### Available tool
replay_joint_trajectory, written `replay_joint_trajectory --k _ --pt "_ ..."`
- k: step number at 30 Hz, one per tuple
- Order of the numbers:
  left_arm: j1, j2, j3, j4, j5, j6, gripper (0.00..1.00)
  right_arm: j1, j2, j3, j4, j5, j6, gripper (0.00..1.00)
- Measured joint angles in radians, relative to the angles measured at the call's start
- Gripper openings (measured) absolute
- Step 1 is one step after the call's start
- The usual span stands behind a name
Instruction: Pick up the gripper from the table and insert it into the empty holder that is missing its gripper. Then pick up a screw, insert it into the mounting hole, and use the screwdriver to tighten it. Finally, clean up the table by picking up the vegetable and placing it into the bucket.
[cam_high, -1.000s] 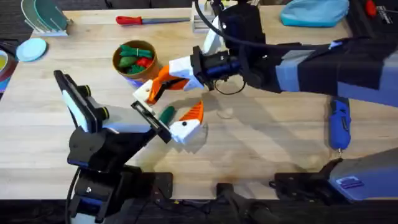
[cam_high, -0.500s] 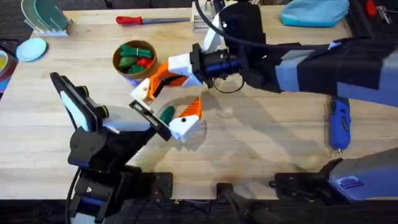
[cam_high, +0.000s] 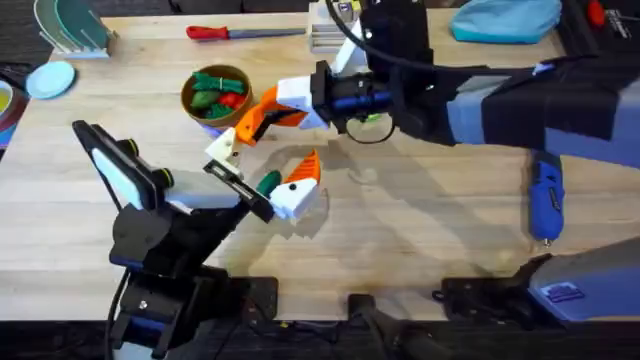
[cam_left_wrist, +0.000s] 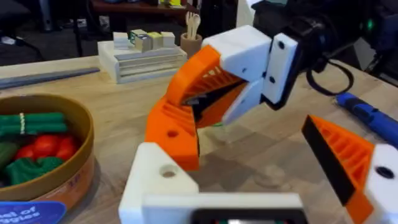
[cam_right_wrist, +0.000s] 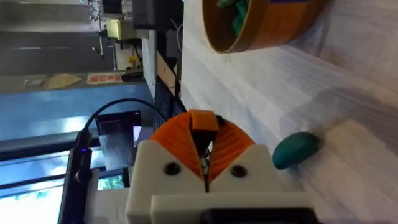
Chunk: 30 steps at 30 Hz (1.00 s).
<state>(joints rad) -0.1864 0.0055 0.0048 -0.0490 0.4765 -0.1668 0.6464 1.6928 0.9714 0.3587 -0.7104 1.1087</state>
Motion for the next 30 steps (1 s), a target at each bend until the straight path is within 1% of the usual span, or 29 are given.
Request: replay_joint_trajectory --k 8,11,15,20,24,30 --pt "0.004 0.000 0.000 -0.002 -0.054 -0.016 0.991 0.086 0.000 0.000 0.007 0.138 0.064 0.008" --pt "0.006 0.000 0.000 -0.003 -0.062 -0.022 0.991 0.107 0.000 0.000 0.007 0.157 0.071 0.008" --pt "0.006 0.000 0.000 -0.003 -0.061 -0.025 0.991 0.111 0.000 0.000 0.007 0.152 0.070 0.008" --pt "0.007 0.000 0.000 -0.002 -0.031 -0.026 0.991 0.122 0.000 0.000 0.004 0.122 0.061 0.008" --pt "0.020 0.000 0.000 -0.003 0.010 -0.026 0.991 0.133 0.000 0.000 0.000 0.107 0.046 0.008" --pt "0.029 0.000 0.000 -0.003 0.043 -0.030 0.991 0.130 0.000 0.000 -0.023 0.092 0.042 0.008"
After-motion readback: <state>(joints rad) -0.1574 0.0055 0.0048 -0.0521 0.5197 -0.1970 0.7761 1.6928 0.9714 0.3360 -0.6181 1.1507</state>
